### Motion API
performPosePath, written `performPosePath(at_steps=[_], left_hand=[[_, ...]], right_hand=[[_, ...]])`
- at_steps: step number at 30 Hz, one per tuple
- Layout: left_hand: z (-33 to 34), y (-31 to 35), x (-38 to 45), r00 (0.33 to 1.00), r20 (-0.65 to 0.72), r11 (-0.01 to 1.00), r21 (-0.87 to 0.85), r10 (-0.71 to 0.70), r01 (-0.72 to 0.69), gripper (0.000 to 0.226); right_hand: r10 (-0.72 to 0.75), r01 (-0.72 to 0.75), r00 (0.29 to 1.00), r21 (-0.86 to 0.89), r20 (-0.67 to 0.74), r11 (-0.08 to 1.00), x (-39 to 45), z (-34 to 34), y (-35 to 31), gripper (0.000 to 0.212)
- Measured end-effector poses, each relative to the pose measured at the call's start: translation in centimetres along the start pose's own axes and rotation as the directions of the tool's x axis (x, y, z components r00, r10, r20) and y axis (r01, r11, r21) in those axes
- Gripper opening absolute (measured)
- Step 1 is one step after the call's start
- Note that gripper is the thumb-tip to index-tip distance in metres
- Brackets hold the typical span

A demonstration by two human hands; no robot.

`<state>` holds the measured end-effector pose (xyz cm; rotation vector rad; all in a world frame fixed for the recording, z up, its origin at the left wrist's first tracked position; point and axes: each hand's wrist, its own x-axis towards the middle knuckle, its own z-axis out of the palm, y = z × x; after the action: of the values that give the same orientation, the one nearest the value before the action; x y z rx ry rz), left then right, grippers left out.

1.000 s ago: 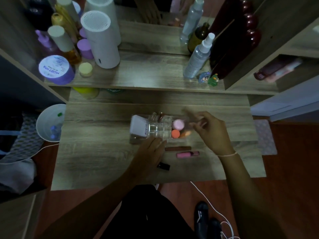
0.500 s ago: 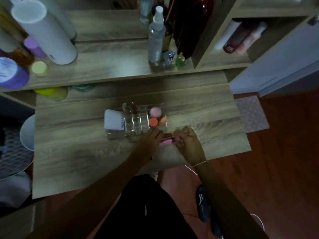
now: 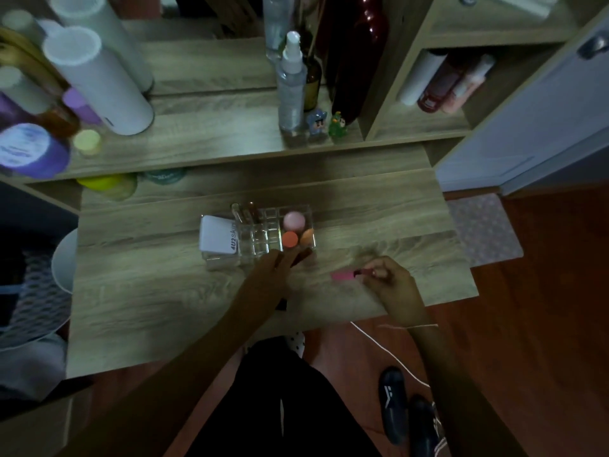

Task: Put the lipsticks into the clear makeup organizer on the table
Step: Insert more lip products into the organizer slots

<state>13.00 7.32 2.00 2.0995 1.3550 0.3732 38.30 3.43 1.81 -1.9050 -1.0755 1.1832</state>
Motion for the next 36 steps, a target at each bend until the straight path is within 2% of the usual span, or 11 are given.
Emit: performPosePath(at_steps=[2, 4, 8, 11, 13, 17, 19, 25, 31, 36], left_hand=[[-0.8, 0.4, -0.5, 0.993, -0.098, 0.994, -0.091, -0.068, 0.059, 0.03], [-1.5, 0.5, -0.9, 0.983, -0.179, 0.998, -0.033, 0.041, -0.048, 0.036], [-3.3, 0.1, -1.4, 0.959, -0.28, 0.985, -0.171, -0.034, -0.015, 0.051], [-4.9, -0.4, -1.7, 0.948, -0.318, 0.99, -0.125, 0.016, -0.059, 0.069], [-5.9, -1.0, -1.8, 0.94, -0.342, 0.99, -0.131, 0.001, -0.049, 0.066], [-7.3, -2.4, -1.4, 0.911, -0.409, 0.981, -0.188, -0.04, -0.042, 0.039], [-7.8, -2.8, -1.1, 0.887, -0.45, 0.975, -0.222, -0.099, -0.004, 0.035], [-7.5, -4.4, -0.4, 0.846, -0.44, 0.924, -0.355, -0.3, 0.143, 0.04], [-6.8, -5.7, 0.2, 0.858, -0.45, 0.931, -0.357, -0.245, 0.079, 0.043], [-6.5, -6.3, 0.5, 0.84, -0.442, 0.912, -0.386, -0.313, 0.137, 0.054]], right_hand=[[-0.048, 0.046, 0.999, 0.088, 0.024, 0.995, -0.2, -0.1, -1.9, 0.017], [-0.089, 0.083, 0.995, 0.124, 0.046, 0.989, -0.2, 0.0, -4.0, 0.018], [-0.215, 0.209, 0.976, 0.114, 0.042, 0.971, 0.6, 1.2, -8.3, 0.02], [-0.279, 0.271, 0.959, 0.133, 0.047, 0.953, 1.7, 2.7, -10.8, 0.023], [-0.317, 0.31, 0.948, 0.138, 0.03, 0.941, 2.6, 4.0, -12.2, 0.026], [-0.374, 0.373, 0.927, 0.062, 0.007, 0.926, 3.7, 6.6, -13.9, 0.021], [-0.383, 0.383, 0.924, 0.0, 0.0, 0.924, 4.1, 7.8, -14.4, 0.018], [-0.444, 0.45, 0.892, -0.212, 0.081, 0.867, 5.7, 10.9, -14.4, 0.017], [-0.422, 0.454, 0.891, -0.341, 0.168, 0.823, 6.9, 12.4, -13.7, 0.023], [-0.444, 0.508, 0.861, -0.443, 0.248, 0.738, 7.6, 13.4, -13.4, 0.026]])
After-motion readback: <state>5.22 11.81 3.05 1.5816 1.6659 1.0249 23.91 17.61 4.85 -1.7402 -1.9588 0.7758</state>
